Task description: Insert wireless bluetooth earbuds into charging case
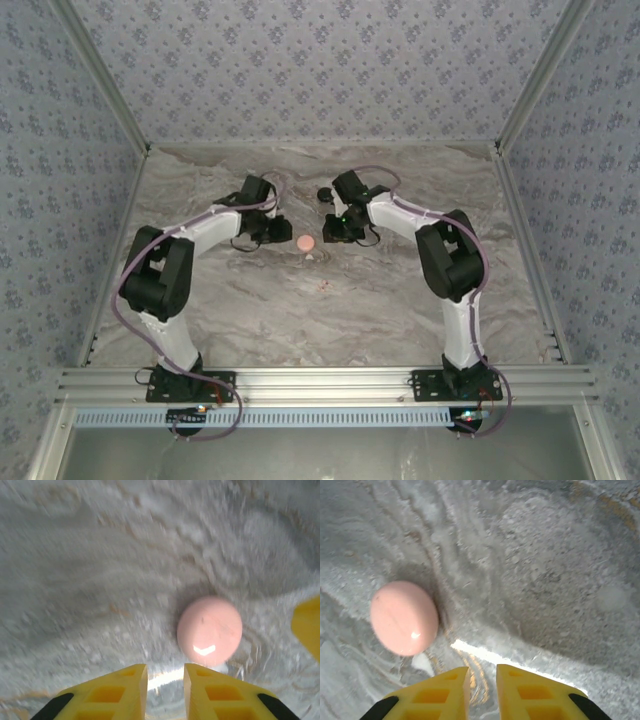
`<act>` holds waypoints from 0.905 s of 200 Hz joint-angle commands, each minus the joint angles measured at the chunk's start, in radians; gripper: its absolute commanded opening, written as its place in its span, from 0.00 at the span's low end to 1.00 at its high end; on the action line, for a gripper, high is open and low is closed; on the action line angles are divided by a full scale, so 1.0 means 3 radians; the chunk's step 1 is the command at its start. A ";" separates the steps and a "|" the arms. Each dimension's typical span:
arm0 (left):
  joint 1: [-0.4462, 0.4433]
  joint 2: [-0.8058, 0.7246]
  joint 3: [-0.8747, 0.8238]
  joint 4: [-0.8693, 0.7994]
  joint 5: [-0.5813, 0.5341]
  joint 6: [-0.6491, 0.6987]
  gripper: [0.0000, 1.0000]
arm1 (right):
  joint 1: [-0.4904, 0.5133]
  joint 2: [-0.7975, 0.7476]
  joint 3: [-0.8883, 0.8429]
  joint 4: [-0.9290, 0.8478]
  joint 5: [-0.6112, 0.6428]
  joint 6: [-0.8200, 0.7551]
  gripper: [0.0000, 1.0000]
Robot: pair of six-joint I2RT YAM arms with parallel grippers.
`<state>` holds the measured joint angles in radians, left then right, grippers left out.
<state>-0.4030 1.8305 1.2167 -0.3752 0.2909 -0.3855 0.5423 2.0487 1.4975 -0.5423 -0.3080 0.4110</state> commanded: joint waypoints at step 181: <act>-0.0191 0.0644 0.0459 -0.0301 0.0052 0.0083 0.17 | 0.0141 0.0382 0.0322 -0.0111 -0.0032 0.0149 0.15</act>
<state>-0.4431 2.0300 1.3613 -0.4240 0.3027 -0.3561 0.5816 2.1300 1.5539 -0.5289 -0.3386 0.4461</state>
